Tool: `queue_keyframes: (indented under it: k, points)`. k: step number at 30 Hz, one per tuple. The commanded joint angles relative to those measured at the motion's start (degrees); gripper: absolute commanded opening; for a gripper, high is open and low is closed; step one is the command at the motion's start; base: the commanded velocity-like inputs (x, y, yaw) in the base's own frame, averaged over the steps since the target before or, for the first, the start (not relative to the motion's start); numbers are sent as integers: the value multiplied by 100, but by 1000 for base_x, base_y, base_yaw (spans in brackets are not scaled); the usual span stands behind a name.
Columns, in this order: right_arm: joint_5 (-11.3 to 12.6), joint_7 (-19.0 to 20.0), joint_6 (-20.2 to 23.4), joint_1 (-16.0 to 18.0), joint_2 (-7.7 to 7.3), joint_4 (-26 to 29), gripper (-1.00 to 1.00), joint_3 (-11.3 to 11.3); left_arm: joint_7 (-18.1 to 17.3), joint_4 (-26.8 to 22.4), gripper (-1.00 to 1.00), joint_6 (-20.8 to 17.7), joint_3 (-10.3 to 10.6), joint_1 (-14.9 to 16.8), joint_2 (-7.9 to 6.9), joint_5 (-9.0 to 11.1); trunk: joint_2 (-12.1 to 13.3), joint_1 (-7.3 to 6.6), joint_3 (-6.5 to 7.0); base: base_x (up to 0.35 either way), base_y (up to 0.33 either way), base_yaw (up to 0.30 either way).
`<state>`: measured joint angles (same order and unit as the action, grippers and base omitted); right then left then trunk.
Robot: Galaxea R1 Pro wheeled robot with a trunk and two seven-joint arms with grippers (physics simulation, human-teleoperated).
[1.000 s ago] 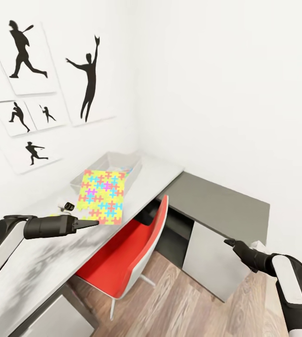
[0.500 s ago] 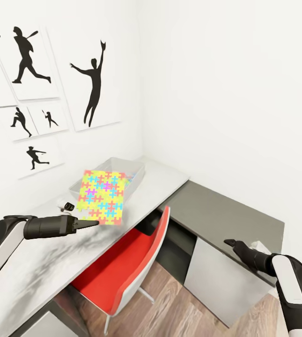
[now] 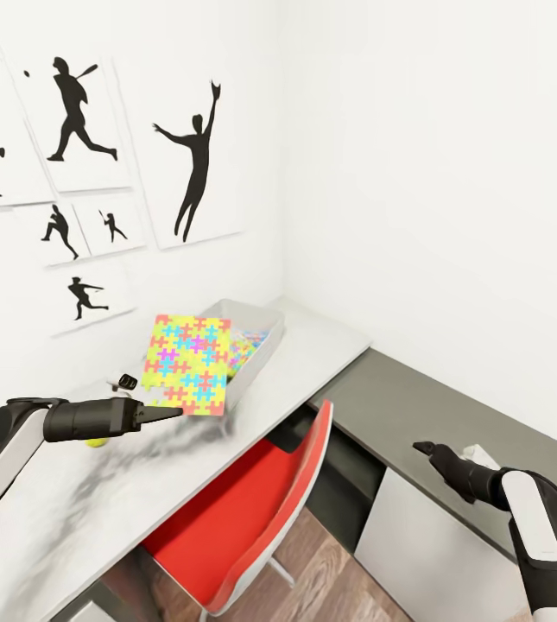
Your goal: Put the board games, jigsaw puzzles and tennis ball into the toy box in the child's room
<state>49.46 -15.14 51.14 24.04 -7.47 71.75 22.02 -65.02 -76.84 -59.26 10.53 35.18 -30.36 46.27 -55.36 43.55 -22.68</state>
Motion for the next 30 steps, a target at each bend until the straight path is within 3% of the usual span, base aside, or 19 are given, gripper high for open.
queue_keyframes:
  k: [1,30]
  points:
    - [61,-53,19,4,0,6,100,4,-11,2,-100,-24,10,7,-5,13,-5,2,-6,125,-1,13]
    - [73,-50,19,4,0,6,100,4,-11,7,-100,-19,10,-11,-5,13,-5,2,13,118,-17,-31]
